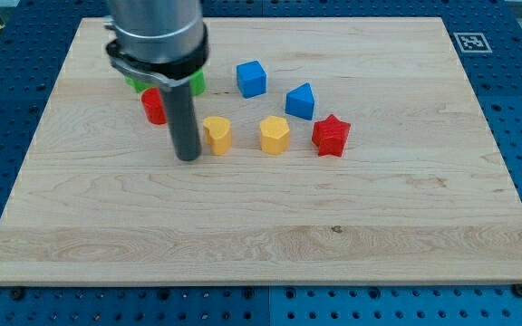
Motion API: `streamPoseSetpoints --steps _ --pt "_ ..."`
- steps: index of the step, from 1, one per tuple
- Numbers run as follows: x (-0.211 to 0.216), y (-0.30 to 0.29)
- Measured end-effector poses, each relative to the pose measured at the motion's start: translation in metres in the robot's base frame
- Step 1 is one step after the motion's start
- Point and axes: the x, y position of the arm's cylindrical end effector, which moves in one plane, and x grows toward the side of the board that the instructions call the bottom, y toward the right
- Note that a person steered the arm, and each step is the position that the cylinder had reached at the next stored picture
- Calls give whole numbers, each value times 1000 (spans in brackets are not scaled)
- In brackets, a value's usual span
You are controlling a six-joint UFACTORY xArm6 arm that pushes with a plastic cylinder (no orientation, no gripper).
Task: Push the red circle closer to the green star
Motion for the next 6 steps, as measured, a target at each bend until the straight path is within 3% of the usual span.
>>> streamPoseSetpoints --steps 1,3,6 --pt "-39 -23" --pt "-60 -25" --pt "-66 -100"
